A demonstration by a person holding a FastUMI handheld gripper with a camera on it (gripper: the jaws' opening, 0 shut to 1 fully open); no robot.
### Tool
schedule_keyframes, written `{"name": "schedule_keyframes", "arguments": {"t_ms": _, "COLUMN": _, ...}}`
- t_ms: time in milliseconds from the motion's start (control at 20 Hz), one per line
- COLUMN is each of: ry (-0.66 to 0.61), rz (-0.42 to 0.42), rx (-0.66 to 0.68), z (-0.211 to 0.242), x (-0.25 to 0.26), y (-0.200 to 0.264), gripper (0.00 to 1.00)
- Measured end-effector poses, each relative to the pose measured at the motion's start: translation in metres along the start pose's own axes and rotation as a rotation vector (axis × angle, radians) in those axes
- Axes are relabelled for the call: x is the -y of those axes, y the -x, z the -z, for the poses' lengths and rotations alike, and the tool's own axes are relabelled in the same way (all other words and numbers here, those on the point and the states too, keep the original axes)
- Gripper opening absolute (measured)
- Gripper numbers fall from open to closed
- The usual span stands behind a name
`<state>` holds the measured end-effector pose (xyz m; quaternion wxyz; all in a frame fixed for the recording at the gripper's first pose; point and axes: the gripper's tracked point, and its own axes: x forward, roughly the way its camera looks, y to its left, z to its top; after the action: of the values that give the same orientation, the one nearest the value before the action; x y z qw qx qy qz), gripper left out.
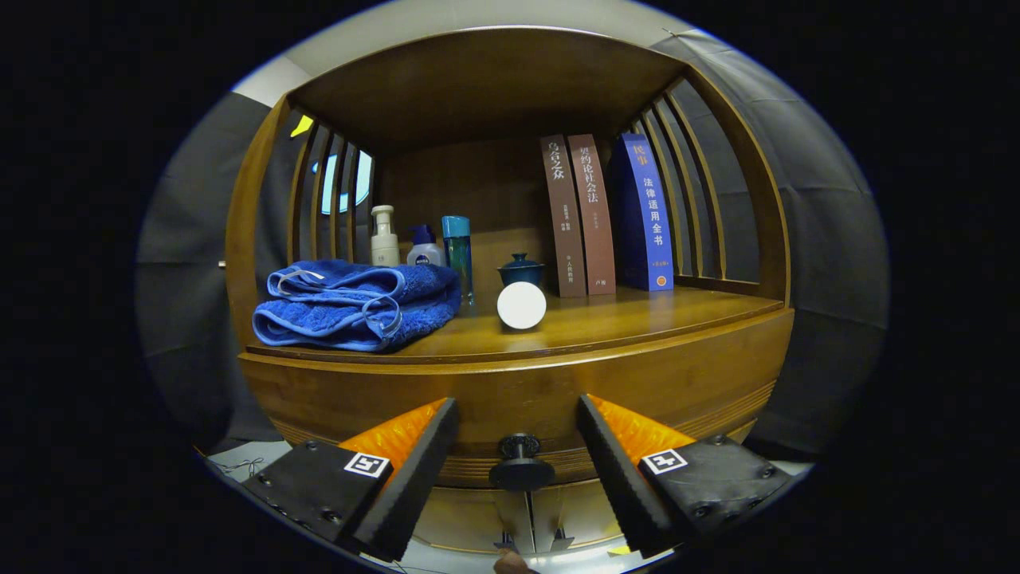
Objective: Pull open the drawer, take out the items inside it, and place them on the countertop above the cabinet.
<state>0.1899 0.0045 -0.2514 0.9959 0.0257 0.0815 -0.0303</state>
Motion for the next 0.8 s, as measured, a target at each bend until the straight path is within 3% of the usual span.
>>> {"name": "schedule_keyframes", "arguments": {"t_ms": 450, "ry": 0.0, "rz": -0.032, "rx": 0.032, "z": -0.035, "x": -0.007, "y": 0.036, "gripper": 0.99}}
{"name": "schedule_keyframes", "arguments": {"t_ms": 800, "ry": 0.015, "rz": -0.049, "rx": 0.135, "z": -0.127, "x": -0.011, "y": 0.091, "gripper": 0.99}}
